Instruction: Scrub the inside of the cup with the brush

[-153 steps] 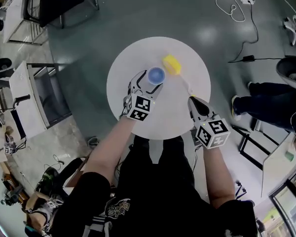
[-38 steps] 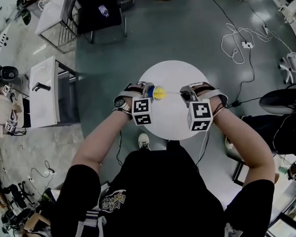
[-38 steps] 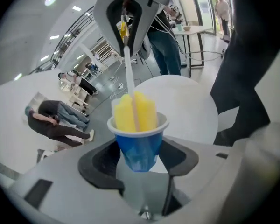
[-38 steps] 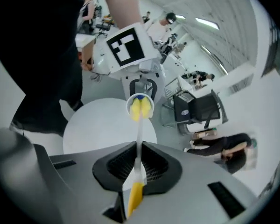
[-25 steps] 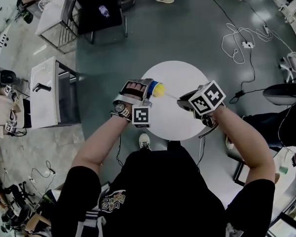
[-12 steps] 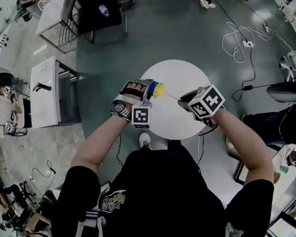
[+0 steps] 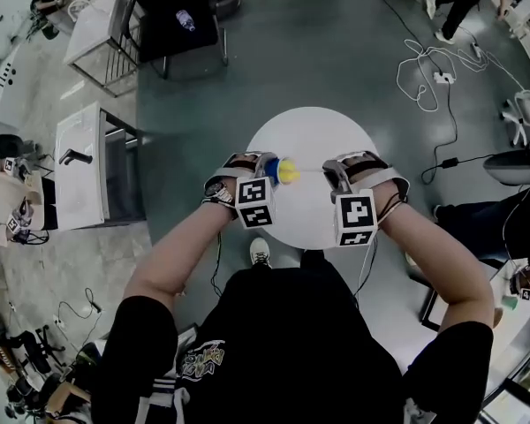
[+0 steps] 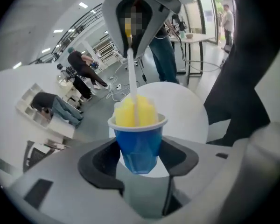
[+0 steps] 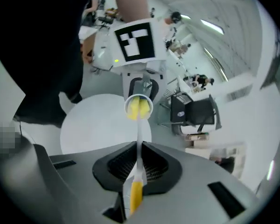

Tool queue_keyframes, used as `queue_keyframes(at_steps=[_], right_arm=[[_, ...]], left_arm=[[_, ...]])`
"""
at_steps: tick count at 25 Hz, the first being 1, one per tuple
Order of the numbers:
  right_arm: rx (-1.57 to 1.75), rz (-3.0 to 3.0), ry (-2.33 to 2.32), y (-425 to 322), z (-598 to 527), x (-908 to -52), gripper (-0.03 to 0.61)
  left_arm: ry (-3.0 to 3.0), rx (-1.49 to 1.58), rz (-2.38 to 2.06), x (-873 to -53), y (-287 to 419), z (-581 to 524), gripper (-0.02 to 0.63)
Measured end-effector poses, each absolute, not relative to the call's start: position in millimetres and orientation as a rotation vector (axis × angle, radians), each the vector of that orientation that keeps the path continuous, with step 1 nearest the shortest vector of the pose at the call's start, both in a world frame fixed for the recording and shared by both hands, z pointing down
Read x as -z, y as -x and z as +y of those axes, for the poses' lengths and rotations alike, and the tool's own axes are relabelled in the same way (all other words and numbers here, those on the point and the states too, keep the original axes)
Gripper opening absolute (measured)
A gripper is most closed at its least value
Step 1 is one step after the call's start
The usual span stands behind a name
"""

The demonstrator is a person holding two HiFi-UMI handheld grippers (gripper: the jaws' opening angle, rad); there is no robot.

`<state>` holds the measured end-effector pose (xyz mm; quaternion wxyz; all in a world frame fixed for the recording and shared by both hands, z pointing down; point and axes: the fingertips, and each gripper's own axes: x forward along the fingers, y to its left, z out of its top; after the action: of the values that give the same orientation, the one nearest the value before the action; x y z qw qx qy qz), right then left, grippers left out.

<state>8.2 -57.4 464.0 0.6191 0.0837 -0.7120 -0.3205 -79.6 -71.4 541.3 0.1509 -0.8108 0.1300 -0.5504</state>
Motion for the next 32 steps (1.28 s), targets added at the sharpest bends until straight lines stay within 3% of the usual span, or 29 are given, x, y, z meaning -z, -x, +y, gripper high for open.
queue_keyframes(at_steps=[9, 14, 22, 32], right_arm=[[1.432, -1.362, 0.062, 11, -33, -453, 0.044], [1.428, -1.388, 0.051, 12, -34, -450, 0.044], [0.891, -1.637, -0.148, -12, -52, -458, 0.044], [-0.206, -2.021, -0.328, -7, -38, -463, 0.044]], left_arm=[[2.749, 1.727, -0.026, -551, 78, -30, 0.256], [2.805, 1.706, -0.007, -553, 80, -35, 0.256], [2.391, 1.561, 0.209, -535, 71, -58, 0.256], [1.992, 1.381, 0.424, -512, 82, -89, 0.257]])
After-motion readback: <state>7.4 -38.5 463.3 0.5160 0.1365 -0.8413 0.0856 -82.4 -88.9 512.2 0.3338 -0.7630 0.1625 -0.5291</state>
